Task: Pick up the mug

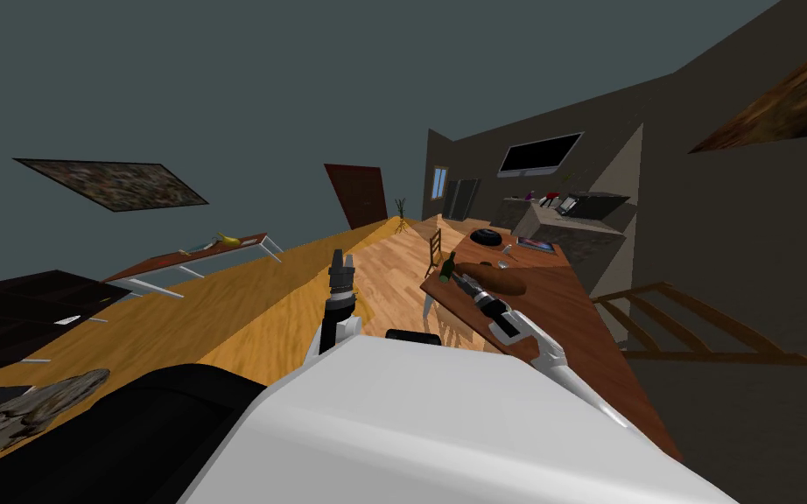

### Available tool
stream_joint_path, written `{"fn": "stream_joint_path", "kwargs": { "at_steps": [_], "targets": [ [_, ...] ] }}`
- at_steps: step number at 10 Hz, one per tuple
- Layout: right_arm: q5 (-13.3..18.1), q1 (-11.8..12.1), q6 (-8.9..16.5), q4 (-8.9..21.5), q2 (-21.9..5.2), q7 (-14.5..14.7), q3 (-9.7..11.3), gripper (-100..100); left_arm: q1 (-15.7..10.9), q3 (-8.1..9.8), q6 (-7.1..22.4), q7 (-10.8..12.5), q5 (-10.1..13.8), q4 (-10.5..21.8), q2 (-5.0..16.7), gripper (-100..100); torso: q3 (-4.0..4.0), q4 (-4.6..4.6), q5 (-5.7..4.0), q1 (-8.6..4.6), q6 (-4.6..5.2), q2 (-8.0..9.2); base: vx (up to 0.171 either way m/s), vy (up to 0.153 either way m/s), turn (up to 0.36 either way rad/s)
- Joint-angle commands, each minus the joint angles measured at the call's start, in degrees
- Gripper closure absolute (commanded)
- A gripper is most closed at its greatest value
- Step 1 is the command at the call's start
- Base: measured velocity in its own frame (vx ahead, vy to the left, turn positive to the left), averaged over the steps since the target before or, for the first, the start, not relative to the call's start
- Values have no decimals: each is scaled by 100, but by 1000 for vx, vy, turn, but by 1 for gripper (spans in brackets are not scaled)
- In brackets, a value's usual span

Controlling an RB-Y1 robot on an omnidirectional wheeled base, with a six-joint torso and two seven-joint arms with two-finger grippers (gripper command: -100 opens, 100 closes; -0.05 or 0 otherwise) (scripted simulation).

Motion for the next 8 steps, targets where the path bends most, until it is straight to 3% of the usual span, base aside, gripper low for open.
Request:
{"fn": "stream_joint_path", "kwargs": {
  "at_steps": [1,8],
  "targets": [
    [118,-59,-28,286,-201,101,105,-100,0,0,0,0,0,0,0,0,0,0,0,0,0,0,30,51,10],
    [454,-61,26,1248,-1280,448,605,-100,0,0,0,0,0,0,0,0,7,3,-2,-11,1,12,26,48,23]
  ]
}}
